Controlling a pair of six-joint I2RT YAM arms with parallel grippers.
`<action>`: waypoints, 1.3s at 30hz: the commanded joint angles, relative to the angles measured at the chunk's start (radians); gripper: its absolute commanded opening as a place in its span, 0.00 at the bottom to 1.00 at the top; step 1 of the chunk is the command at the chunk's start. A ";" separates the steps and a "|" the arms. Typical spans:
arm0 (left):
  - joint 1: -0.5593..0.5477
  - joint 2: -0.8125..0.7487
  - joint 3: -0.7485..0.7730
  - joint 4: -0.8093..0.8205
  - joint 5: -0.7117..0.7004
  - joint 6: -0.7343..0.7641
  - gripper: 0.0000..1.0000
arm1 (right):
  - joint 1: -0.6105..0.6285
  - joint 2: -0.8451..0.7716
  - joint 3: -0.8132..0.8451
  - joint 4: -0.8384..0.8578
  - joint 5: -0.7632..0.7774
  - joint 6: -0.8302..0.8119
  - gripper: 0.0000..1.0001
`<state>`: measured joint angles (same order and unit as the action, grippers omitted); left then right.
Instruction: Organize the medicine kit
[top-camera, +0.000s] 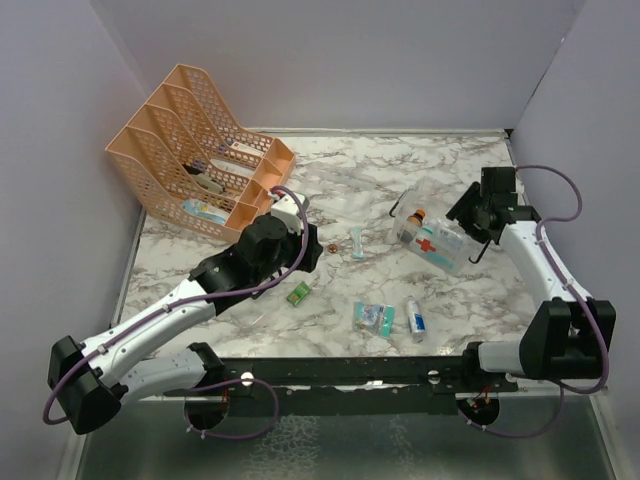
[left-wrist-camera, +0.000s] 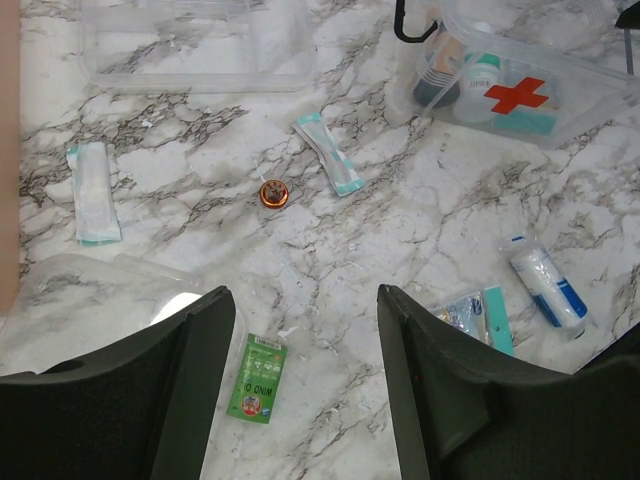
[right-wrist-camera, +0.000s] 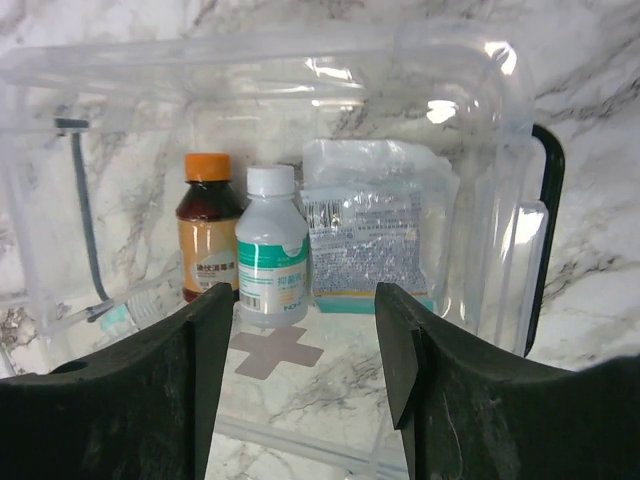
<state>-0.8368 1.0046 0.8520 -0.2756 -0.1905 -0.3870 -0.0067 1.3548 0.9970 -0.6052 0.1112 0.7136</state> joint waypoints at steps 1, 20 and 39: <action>0.004 0.013 -0.003 0.031 0.024 -0.005 0.63 | -0.004 -0.069 0.062 -0.032 0.083 -0.102 0.60; 0.002 0.230 -0.063 0.134 0.313 -0.149 0.83 | 0.120 -0.395 -0.032 0.096 -0.489 -0.260 0.60; -0.054 0.356 -0.102 0.185 0.125 -0.245 0.56 | 0.733 -0.244 -0.237 0.036 -0.028 -0.039 0.60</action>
<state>-0.8913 1.4052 0.7383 -0.0895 0.0437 -0.6193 0.7055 1.0420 0.8040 -0.5182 -0.0643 0.6430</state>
